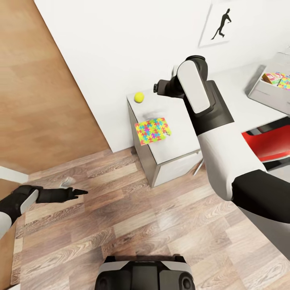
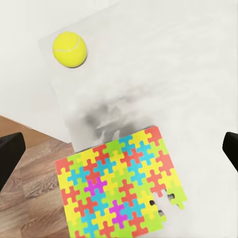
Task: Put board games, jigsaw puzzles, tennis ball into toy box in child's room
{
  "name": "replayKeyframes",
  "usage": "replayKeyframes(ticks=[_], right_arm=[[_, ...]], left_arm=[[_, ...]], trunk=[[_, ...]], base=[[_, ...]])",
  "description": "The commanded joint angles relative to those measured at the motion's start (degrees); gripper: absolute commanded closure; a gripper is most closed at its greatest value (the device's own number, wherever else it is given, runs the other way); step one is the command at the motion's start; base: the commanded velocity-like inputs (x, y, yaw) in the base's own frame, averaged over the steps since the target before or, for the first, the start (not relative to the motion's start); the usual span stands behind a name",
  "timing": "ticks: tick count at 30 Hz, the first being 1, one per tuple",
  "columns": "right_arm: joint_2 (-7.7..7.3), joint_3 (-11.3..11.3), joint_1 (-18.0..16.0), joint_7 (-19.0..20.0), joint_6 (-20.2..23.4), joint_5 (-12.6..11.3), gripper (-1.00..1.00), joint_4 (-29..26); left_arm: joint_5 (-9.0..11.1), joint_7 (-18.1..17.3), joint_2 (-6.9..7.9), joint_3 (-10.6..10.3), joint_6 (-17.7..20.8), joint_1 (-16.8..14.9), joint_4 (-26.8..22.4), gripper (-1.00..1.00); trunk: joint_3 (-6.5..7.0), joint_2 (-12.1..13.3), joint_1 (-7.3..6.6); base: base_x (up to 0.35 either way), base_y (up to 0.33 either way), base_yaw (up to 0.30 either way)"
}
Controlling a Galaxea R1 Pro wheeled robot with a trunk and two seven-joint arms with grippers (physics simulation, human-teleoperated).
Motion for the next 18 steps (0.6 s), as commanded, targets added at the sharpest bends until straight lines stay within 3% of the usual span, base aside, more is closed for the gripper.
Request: replayKeyframes(ticks=[1, 8, 18], right_arm=[[0.00, 0.09, -0.04, -0.89, 0.10, -0.52, -1.00, -0.01], [0.00, 0.26, -0.02, -3.51, 0.00, -0.83, -1.00, 0.03], [0.00, 0.40, -0.02, -4.36, -0.37, -0.84, -1.00, 0.06]], left_arm=[[0.45, 2.31, -0.77, -0.30, -0.42, -0.03, 0.88, -1.00], [0.73, 5.86, -2.48, -0.02, -2.57, -0.07, 3.69, -1.00], [0.85, 4.41, -2.55, 0.22, -3.07, -0.06, 4.22, -1.00]], trunk=[[0.02, -0.09, 0.04], [0.69, -0.09, 0.04], [1.64, -0.09, 0.04]], base=[[0.000, 0.000, 0.000], [0.000, 0.000, 0.000], [0.000, 0.000, 0.000]])
